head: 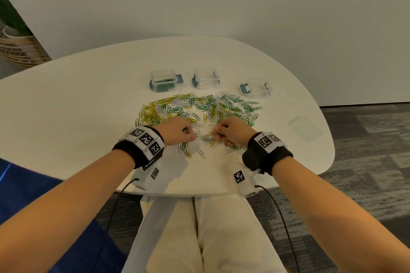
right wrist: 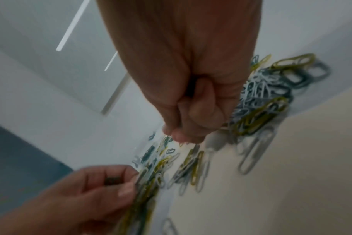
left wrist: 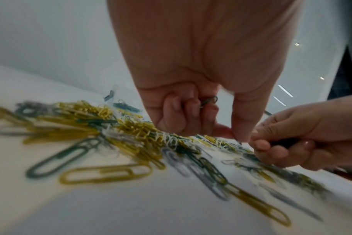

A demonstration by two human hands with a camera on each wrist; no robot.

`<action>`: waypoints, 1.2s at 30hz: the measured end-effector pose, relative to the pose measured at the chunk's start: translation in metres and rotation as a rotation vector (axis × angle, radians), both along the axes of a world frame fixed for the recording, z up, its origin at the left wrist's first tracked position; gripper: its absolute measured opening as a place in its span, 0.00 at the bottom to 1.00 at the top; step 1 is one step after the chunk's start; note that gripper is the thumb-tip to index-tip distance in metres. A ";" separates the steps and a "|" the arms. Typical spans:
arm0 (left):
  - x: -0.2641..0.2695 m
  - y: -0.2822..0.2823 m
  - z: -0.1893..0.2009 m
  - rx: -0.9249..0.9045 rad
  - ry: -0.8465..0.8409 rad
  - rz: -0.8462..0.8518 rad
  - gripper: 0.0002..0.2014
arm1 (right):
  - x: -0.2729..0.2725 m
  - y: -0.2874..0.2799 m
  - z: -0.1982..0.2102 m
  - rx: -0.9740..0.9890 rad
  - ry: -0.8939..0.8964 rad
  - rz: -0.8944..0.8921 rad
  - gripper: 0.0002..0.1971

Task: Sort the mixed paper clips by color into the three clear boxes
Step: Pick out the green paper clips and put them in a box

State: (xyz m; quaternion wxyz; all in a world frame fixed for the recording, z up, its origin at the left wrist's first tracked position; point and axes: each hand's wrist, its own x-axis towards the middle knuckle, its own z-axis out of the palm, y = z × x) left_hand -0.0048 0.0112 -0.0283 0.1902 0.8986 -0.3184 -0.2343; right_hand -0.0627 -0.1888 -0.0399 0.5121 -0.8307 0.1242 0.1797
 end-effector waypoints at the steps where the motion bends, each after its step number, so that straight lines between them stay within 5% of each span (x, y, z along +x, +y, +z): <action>1: 0.001 0.000 -0.001 0.027 -0.007 -0.011 0.12 | 0.001 0.001 0.001 -0.072 -0.035 0.037 0.11; 6: 0.004 -0.001 -0.001 0.066 0.008 -0.021 0.14 | 0.000 0.014 0.006 -0.523 -0.195 0.245 0.10; 9: 0.006 0.002 0.002 -0.031 0.020 0.013 0.09 | -0.001 0.017 -0.002 -0.628 -0.198 0.313 0.10; 14: 0.006 0.003 0.003 -0.146 -0.007 0.118 0.08 | 0.003 0.008 0.001 -0.510 -0.271 0.210 0.08; 20: 0.001 0.002 -0.007 -0.142 -0.076 0.285 0.06 | 0.001 -0.004 0.006 -0.264 -0.151 0.098 0.11; 27: -0.017 -0.020 -0.008 0.130 -0.097 0.128 0.12 | 0.002 0.001 0.002 -0.492 -0.217 0.143 0.04; 36: -0.010 -0.027 -0.006 0.162 -0.042 0.055 0.10 | 0.005 0.009 -0.001 -0.688 -0.176 0.257 0.06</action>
